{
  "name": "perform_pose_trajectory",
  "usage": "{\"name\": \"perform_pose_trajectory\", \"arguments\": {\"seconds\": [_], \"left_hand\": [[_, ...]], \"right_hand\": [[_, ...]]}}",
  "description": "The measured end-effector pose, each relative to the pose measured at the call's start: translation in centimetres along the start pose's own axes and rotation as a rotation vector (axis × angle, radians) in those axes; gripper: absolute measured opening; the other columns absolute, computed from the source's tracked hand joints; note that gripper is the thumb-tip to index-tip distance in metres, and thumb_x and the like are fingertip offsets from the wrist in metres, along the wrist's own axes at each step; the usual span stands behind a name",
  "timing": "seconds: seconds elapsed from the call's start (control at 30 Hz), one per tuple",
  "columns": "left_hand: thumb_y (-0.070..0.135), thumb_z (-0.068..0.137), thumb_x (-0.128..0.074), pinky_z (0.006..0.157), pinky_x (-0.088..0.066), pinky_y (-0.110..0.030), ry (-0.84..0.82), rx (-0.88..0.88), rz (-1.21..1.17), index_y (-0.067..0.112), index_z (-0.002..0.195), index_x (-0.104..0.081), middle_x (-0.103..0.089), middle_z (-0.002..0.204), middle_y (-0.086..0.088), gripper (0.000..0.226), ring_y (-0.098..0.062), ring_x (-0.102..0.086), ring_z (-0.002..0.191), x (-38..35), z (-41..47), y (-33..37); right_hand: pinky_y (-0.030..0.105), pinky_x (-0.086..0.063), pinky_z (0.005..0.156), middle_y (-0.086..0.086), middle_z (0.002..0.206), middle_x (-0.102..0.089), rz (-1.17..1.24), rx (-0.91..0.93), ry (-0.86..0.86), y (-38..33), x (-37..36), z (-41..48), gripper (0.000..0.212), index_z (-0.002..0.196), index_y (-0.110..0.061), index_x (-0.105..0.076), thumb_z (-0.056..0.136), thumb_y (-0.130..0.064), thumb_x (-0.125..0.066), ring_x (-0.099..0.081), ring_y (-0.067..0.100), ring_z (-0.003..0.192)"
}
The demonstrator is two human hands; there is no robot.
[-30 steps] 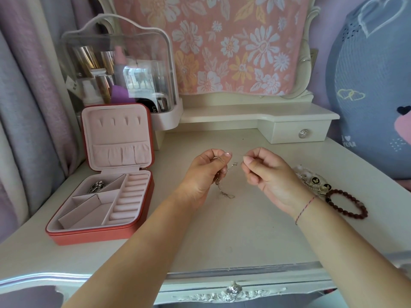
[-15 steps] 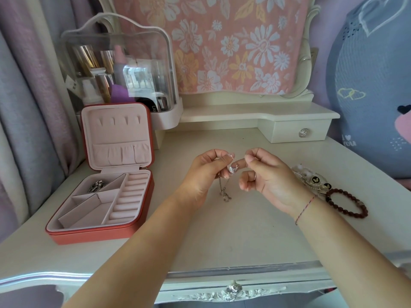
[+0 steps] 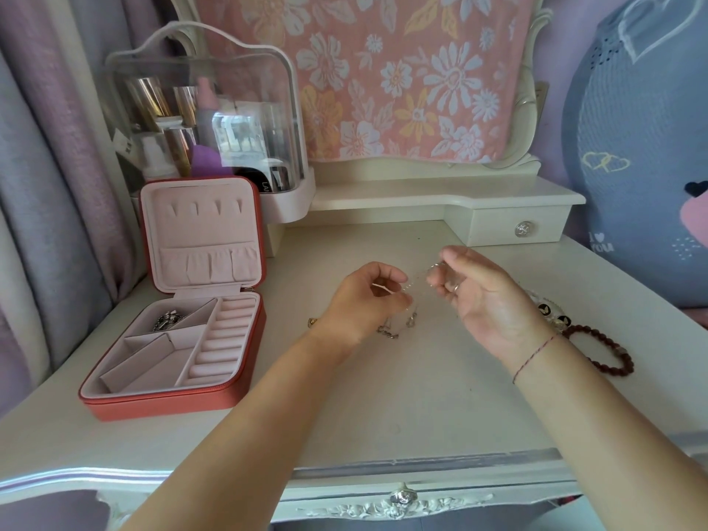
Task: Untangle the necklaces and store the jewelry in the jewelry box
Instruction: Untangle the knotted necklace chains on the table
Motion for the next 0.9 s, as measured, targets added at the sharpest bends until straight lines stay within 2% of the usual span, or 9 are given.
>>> {"name": "perform_pose_trajectory", "arguments": {"seconds": [0.1,0.2,0.37,0.47,0.53,0.67,0.77,0.9], "left_hand": [[0.004,0.083,-0.070,0.059,-0.046,-0.019,-0.116,0.015,0.024,0.023,0.096,-0.062,-0.052,0.092,0.004,0.024,-0.009,-0.051,0.067,-0.9,-0.3,0.1],[0.000,0.083,-0.068,0.059,-0.046,-0.018,-0.147,0.011,0.001,0.022,0.098,-0.061,-0.051,0.090,0.003,0.028,-0.009,-0.051,0.065,-1.1,-0.4,0.3],[0.003,0.083,-0.070,0.052,-0.042,-0.017,-0.037,0.052,-0.029,0.012,0.094,-0.060,-0.052,0.078,-0.002,0.018,-0.006,-0.050,0.051,-0.3,-0.2,-0.2],[0.009,0.083,-0.074,0.048,-0.041,-0.016,0.004,0.059,-0.093,0.010,0.084,-0.057,-0.056,0.062,0.000,0.017,-0.008,-0.053,0.047,0.1,-0.2,-0.2],[0.015,0.081,-0.077,0.049,-0.042,-0.017,0.006,0.049,-0.109,0.011,0.079,-0.059,-0.061,0.059,-0.002,0.019,-0.011,-0.056,0.049,0.2,-0.3,-0.1],[0.012,0.085,-0.072,0.057,-0.051,-0.019,0.029,0.012,-0.160,0.007,0.083,-0.069,-0.071,0.069,-0.005,0.006,-0.012,-0.064,0.059,0.6,-0.3,0.3],[0.013,0.088,-0.068,0.064,-0.053,-0.020,-0.002,0.015,-0.205,0.007,0.085,-0.070,-0.073,0.075,-0.008,0.007,-0.014,-0.068,0.068,0.5,-0.3,0.2],[0.020,0.088,-0.068,0.068,-0.049,-0.020,-0.029,0.076,-0.229,0.012,0.080,-0.069,-0.067,0.071,-0.001,0.012,-0.009,-0.062,0.067,0.1,-0.2,-0.1]], "right_hand": [[0.024,-0.044,0.071,0.000,0.068,-0.063,0.071,-0.042,-0.040,0.4,0.0,0.1,0.008,0.082,-0.019,-0.053,0.076,-0.020,-0.057,-0.060,0.014,0.070],[0.018,-0.045,0.059,0.001,0.072,-0.065,0.051,-0.086,-0.055,0.8,-0.2,-0.1,0.013,0.085,-0.020,-0.051,0.074,-0.017,-0.058,-0.057,0.011,0.059],[0.016,-0.042,0.050,0.007,0.082,-0.070,-0.029,-0.137,-0.092,1.5,-0.6,-0.3,0.028,0.101,-0.013,-0.057,0.073,-0.011,-0.062,-0.044,0.008,0.047],[0.015,-0.042,0.051,0.005,0.082,-0.071,-0.105,-0.130,-0.092,1.6,-0.6,-0.2,0.024,0.106,-0.009,-0.061,0.084,-0.002,-0.059,-0.042,0.008,0.047],[0.014,-0.041,0.053,0.003,0.081,-0.071,-0.178,-0.118,-0.063,1.6,-0.2,-0.2,0.020,0.103,-0.011,-0.064,0.087,-0.001,-0.058,-0.041,0.008,0.048],[0.014,-0.037,0.053,0.004,0.077,-0.073,-0.361,-0.086,-0.019,1.8,0.1,-0.2,0.014,0.094,-0.014,-0.069,0.087,-0.004,-0.063,-0.053,0.013,0.070],[0.020,-0.030,0.053,0.005,0.072,-0.070,-0.463,-0.044,0.010,1.6,0.0,-0.3,0.008,0.090,-0.011,-0.070,0.087,-0.006,-0.065,-0.054,-0.002,0.052],[0.022,-0.032,0.057,0.000,0.066,-0.065,-0.511,-0.033,0.043,1.5,0.3,-0.2,0.005,0.086,-0.011,-0.070,0.087,-0.014,-0.067,-0.046,-0.002,0.046]]}}
Point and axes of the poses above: each hand's wrist, its own z-axis towards the middle knuckle, its own x-axis out of the back of the hand, y = z × x, the point moved 8 cm from there along z, towards the middle knuckle
